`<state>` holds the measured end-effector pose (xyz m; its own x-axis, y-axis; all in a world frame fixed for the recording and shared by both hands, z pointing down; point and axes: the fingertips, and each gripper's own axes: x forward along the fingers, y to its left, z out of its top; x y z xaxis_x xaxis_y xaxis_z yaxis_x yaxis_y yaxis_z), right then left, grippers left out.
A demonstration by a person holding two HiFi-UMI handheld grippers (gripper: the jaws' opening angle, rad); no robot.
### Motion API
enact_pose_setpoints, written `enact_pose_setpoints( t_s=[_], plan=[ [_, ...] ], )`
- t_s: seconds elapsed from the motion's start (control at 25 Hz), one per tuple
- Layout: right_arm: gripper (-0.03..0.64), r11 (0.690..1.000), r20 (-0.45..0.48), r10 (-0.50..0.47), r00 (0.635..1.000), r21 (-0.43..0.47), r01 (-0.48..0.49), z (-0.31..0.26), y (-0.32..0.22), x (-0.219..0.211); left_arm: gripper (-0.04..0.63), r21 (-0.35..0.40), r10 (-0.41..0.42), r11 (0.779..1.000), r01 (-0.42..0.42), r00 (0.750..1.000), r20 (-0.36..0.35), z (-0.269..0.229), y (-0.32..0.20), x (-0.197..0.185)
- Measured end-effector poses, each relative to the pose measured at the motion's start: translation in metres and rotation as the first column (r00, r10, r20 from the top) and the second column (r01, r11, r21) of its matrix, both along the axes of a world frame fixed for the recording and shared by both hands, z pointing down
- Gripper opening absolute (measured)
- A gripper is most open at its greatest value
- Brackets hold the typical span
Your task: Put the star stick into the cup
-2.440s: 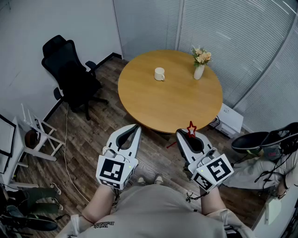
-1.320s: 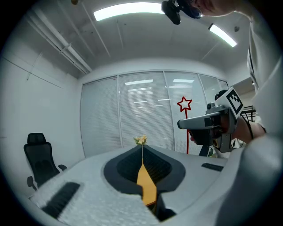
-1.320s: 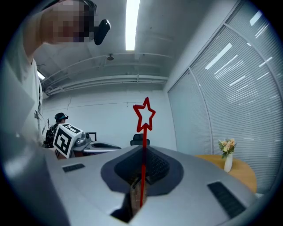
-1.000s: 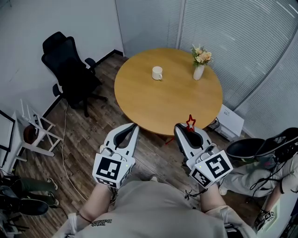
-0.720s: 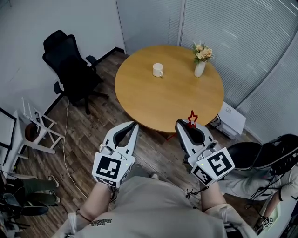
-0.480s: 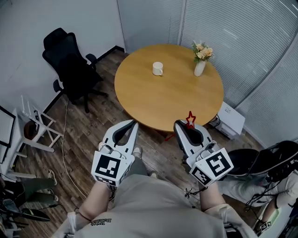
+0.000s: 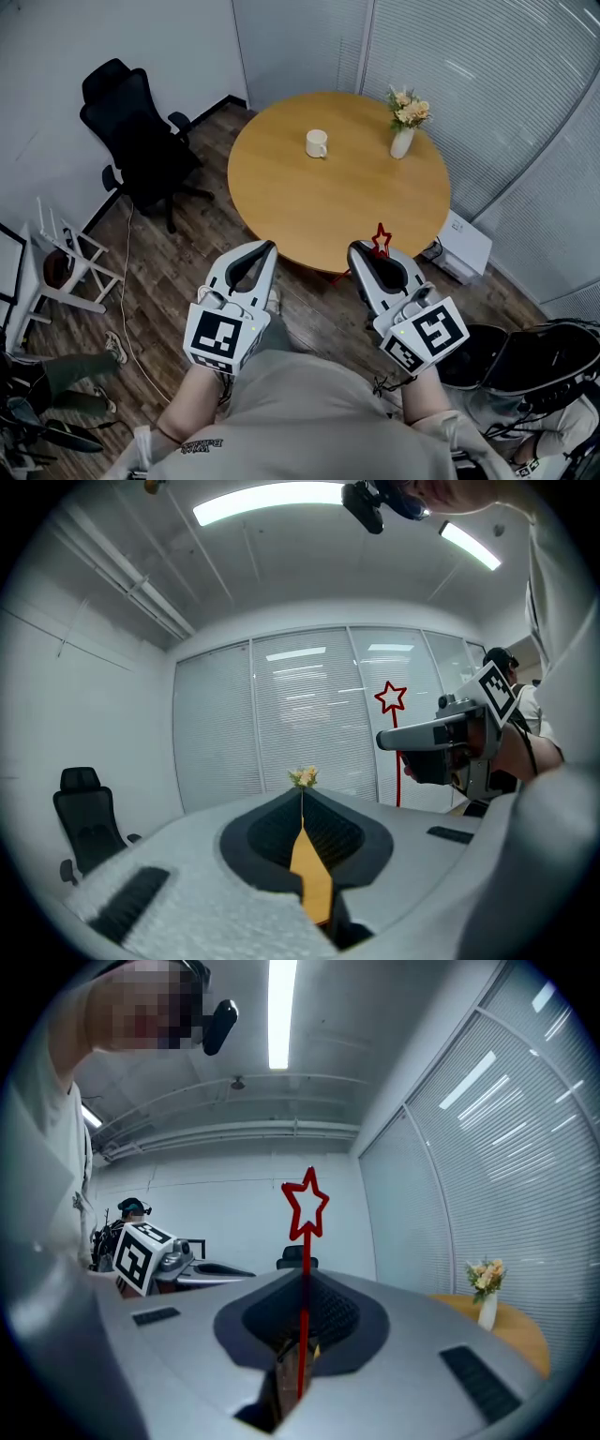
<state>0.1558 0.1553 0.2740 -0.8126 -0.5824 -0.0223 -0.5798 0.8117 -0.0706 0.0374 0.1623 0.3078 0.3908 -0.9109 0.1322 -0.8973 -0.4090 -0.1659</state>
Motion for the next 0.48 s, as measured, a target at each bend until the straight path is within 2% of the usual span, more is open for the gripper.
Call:
enact_pose_setpoints(
  t_s=[0.48],
  plan=[
    [0.031, 1.0, -0.032, 0.006, 0.999, -0.021, -0.007, 0.001, -0.074, -0.045, 0.022, -0.045, 0.028, 0.999, -0.028, 1.0, -0.014, 0.01, -0.078, -0.039]
  ],
)
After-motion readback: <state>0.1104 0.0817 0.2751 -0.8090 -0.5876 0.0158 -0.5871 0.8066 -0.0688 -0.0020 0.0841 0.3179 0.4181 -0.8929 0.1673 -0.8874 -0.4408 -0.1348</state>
